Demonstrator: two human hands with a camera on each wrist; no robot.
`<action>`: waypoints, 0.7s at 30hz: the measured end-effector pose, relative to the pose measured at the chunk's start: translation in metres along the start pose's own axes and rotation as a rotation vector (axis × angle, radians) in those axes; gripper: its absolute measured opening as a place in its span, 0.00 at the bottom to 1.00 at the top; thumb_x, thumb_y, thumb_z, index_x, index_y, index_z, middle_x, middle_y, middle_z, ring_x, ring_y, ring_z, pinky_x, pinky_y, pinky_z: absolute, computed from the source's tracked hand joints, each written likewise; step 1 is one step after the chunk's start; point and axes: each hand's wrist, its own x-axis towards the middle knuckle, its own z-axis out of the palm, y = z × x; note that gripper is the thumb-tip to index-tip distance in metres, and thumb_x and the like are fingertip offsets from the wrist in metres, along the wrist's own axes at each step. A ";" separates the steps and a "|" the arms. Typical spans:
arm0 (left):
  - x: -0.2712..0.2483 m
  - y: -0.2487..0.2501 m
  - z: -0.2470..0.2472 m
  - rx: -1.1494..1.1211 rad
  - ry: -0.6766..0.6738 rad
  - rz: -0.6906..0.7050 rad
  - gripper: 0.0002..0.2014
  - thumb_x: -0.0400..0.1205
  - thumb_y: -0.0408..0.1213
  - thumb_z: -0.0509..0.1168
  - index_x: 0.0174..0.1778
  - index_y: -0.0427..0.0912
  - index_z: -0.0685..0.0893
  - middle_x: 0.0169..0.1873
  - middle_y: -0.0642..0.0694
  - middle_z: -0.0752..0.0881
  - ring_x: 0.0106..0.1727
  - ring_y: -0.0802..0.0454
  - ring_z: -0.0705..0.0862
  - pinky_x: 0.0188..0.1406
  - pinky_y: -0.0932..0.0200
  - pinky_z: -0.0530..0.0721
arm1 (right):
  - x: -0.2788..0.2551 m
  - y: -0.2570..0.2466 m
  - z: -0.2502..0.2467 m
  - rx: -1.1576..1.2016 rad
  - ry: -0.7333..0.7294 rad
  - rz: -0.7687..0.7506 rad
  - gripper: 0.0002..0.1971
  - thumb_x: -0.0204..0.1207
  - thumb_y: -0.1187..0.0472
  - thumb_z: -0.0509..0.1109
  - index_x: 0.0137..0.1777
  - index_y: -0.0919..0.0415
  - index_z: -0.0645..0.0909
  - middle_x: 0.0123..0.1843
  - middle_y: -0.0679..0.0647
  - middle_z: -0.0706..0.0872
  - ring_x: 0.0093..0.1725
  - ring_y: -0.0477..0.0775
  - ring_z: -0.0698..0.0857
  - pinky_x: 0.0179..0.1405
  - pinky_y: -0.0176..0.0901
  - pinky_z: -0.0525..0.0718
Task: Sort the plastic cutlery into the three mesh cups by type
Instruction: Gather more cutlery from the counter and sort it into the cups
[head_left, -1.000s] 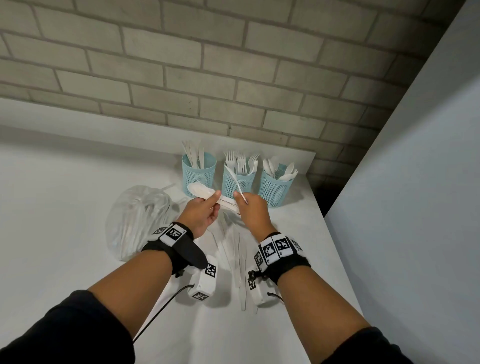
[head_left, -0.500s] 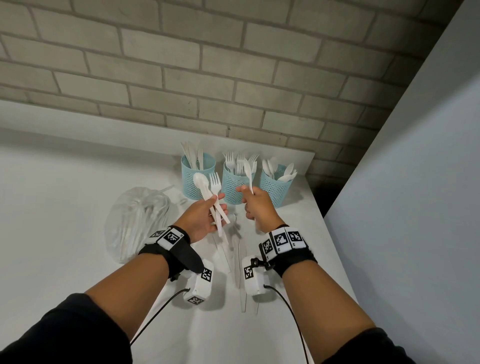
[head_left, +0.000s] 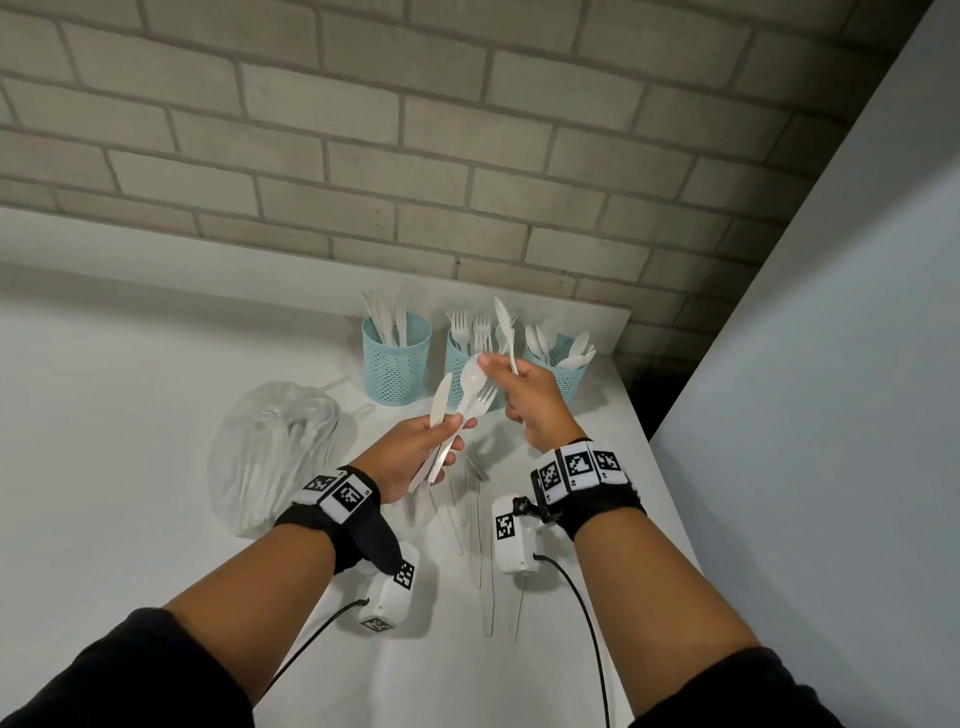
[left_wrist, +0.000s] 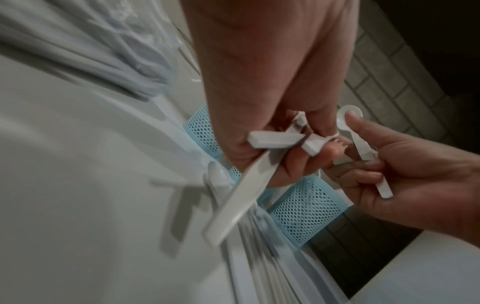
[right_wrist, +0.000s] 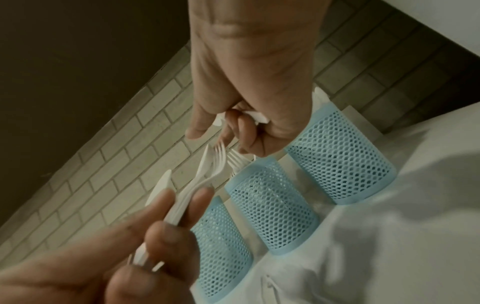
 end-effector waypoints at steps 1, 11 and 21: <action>0.000 0.000 0.002 0.021 0.005 0.002 0.13 0.85 0.46 0.59 0.57 0.42 0.83 0.33 0.50 0.78 0.29 0.58 0.74 0.25 0.65 0.71 | 0.001 0.002 0.001 -0.011 -0.003 0.000 0.13 0.75 0.56 0.73 0.58 0.59 0.85 0.30 0.41 0.81 0.16 0.34 0.73 0.13 0.24 0.65; 0.003 -0.003 0.006 0.088 0.130 0.000 0.09 0.85 0.44 0.60 0.46 0.44 0.82 0.32 0.50 0.75 0.31 0.56 0.69 0.26 0.66 0.68 | 0.012 0.010 0.000 0.132 0.104 0.032 0.05 0.78 0.57 0.69 0.42 0.55 0.81 0.26 0.49 0.69 0.20 0.43 0.61 0.15 0.32 0.59; 0.008 0.015 0.018 0.069 0.119 0.024 0.12 0.87 0.45 0.56 0.45 0.44 0.80 0.30 0.50 0.71 0.29 0.57 0.68 0.23 0.68 0.65 | 0.037 -0.022 -0.009 0.497 0.175 -0.076 0.09 0.87 0.66 0.50 0.64 0.63 0.63 0.41 0.59 0.82 0.37 0.54 0.85 0.40 0.48 0.87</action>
